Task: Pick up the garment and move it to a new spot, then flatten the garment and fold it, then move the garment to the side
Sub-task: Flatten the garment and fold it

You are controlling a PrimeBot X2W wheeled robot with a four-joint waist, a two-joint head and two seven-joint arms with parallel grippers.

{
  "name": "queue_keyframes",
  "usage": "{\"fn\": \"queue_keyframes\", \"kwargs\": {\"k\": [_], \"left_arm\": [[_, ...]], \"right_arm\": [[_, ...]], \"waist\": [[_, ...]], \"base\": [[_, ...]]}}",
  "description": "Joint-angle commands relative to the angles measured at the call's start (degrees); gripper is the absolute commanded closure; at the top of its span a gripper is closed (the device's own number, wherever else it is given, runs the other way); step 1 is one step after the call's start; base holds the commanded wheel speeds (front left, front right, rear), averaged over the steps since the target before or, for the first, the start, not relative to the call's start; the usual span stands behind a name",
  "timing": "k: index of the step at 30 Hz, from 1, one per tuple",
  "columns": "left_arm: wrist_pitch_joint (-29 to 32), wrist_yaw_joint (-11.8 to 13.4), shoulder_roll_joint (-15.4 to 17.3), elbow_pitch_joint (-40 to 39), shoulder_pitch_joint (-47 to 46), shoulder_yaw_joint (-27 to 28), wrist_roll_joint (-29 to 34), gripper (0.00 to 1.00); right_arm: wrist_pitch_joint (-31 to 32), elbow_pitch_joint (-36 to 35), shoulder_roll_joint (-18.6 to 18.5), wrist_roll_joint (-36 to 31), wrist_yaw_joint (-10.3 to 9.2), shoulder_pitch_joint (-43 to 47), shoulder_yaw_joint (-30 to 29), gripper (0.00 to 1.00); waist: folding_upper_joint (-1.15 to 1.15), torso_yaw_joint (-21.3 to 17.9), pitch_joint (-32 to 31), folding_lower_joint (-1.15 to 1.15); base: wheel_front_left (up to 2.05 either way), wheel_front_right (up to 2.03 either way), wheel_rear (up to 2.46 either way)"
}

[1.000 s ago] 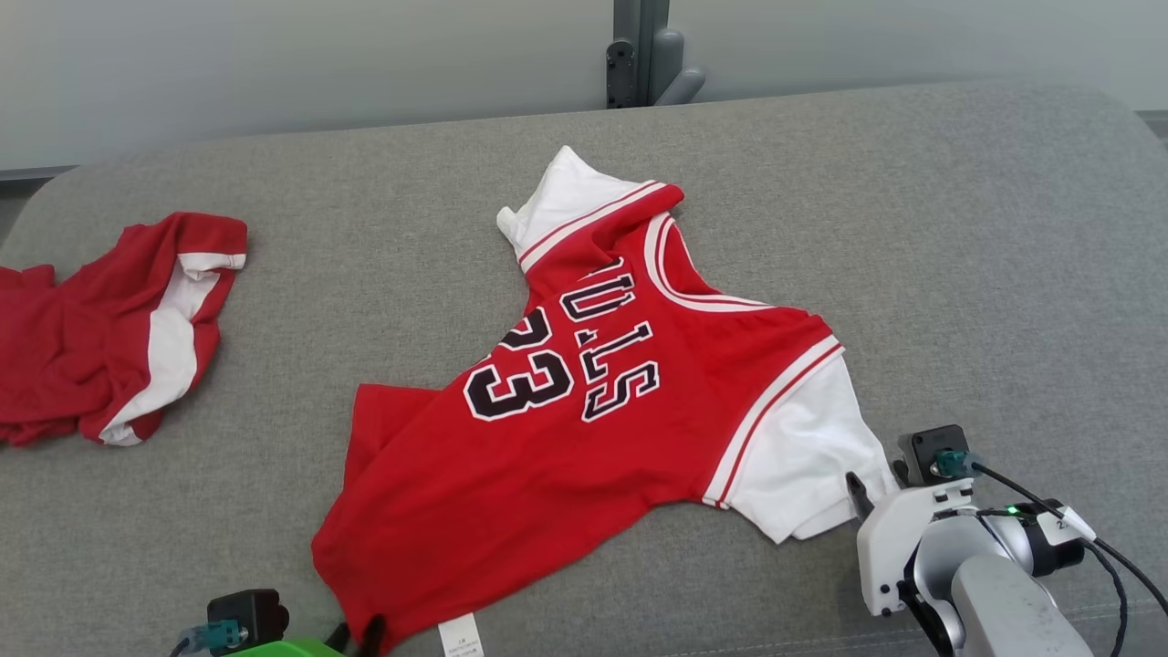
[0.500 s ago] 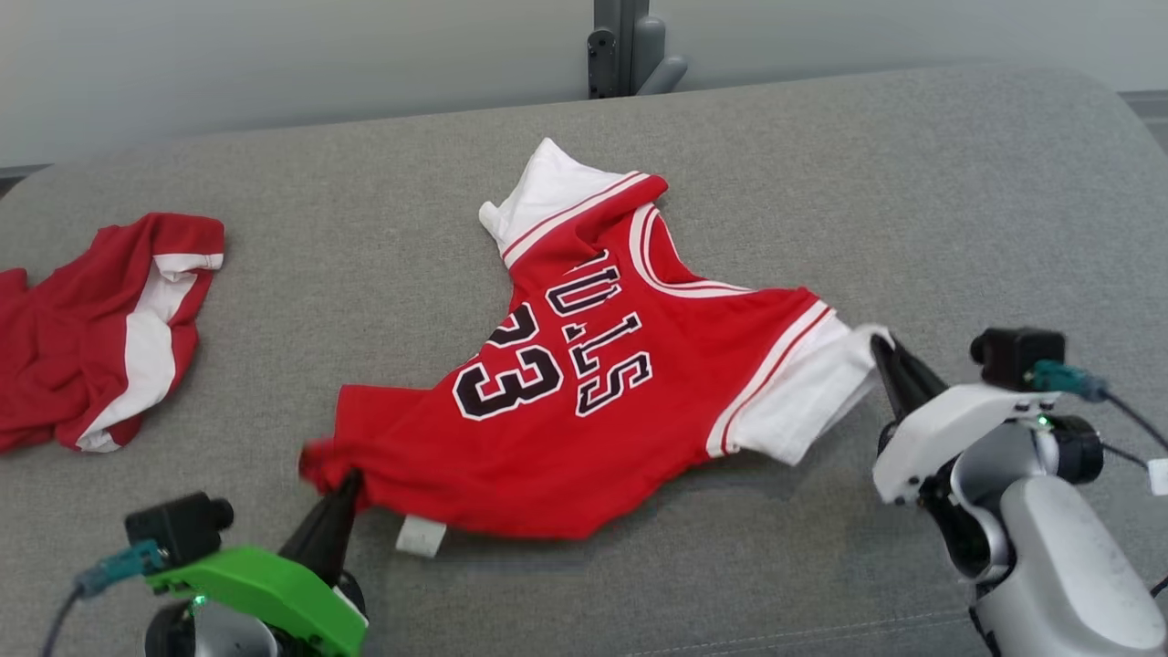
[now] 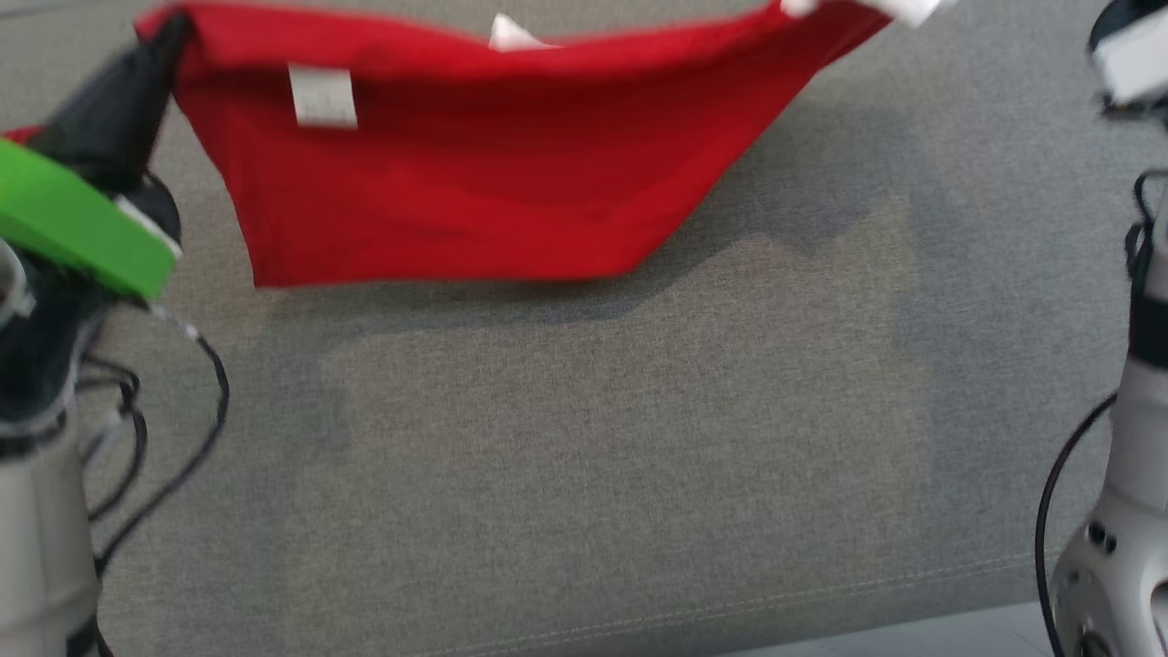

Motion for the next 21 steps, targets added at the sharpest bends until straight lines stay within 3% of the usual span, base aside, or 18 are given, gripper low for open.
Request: {"fn": "queue_keyframes", "kwargs": {"k": [1,5,10,17,21], "left_arm": [[-0.02,0.17,0.3,0.86,-2.6,0.13,0.16,1.0],[-0.83,1.09,-0.52,13.33,-17.26,-0.91,1.96,1.0],[-6.51,1.37,-1.57,28.01,-32.71,-1.71,5.51,1.0],[-23.3,-0.35,-2.47,44.01,-49.16,-2.15,10.96,1.0],[-34.56,-2.2,-2.86,50.46,-56.84,-1.95,12.6,1.0]], "right_arm": [[0.47,0.66,0.33,-0.75,0.02,-2.08,-0.12,1.0],[-0.29,8.7,1.57,-6.14,0.02,-16.34,-2.79,1.0],[-5.08,19.52,2.71,-13.15,0.02,-32.17,-5.5,1.0],[-21.1,34.03,2.76,-17.93,-0.01,-50.39,-8.59,1.0],[-32.21,39.65,2.85,-16.62,-0.01,-59.02,-6.04,1.0]], "waist": [[0.66,-0.61,7.05,0.0],[0.66,-0.03,10.25,0.0],[0.66,0.46,14.83,0.0],[0.66,0.98,19.32,0.0],[0.66,0.97,21.81,0.0]], "base": [[0.0,0.0,0.0],[0.0,0.0,0.0],[0.0,0.0,0.0],[0.0,0.0,0.0],[0.0,0.0,0.0]]}}
